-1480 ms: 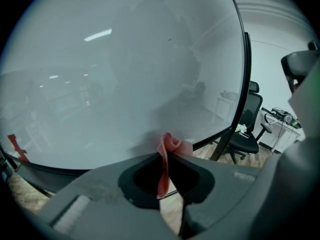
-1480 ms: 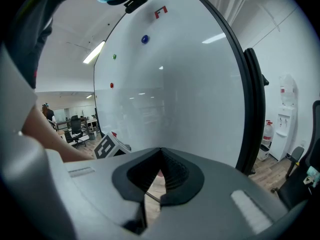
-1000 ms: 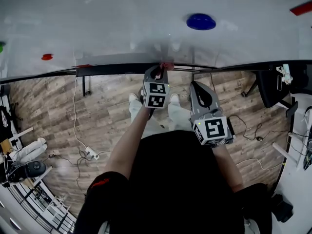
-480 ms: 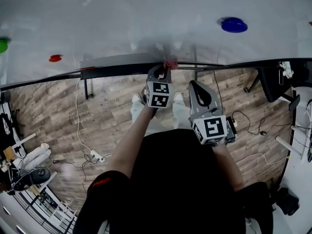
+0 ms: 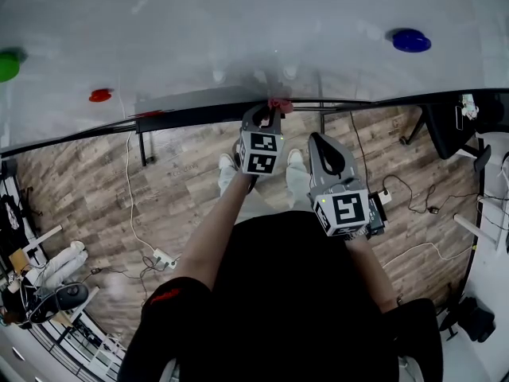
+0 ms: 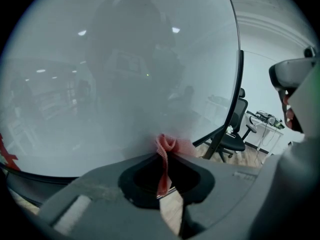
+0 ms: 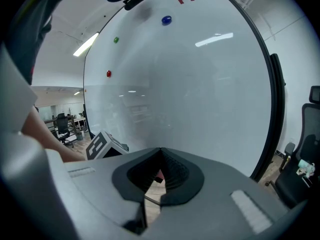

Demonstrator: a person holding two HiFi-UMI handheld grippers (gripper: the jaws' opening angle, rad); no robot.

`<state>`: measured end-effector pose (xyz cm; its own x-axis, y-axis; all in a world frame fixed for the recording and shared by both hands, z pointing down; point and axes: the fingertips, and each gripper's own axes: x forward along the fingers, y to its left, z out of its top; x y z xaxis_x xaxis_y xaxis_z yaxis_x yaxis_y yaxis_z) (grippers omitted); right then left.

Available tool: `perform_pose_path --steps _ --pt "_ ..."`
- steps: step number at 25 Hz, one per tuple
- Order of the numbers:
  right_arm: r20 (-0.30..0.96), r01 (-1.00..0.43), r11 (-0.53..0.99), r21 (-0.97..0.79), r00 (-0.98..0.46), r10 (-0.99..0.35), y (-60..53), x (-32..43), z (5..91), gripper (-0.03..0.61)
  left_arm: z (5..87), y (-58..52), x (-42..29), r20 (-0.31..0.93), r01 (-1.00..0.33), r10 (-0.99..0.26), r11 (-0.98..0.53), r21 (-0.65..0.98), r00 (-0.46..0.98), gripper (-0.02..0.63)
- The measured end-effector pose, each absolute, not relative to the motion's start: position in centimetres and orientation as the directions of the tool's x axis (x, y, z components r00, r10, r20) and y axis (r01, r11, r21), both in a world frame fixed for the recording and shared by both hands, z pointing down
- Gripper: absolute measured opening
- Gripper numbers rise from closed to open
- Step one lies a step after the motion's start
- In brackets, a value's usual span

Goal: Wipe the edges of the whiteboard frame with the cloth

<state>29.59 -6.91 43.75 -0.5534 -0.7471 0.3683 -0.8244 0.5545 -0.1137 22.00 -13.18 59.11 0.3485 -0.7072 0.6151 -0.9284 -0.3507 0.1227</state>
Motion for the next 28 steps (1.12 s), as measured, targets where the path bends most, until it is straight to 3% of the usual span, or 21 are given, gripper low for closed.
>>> perform_pose_path --steps 28 --pt "0.346 -0.848 0.515 -0.126 -0.524 -0.778 -7.7 25.2 43.8 0.002 59.3 -12.5 16.6 0.630 -0.925 -0.694 -0.361 0.115 0.349 0.028"
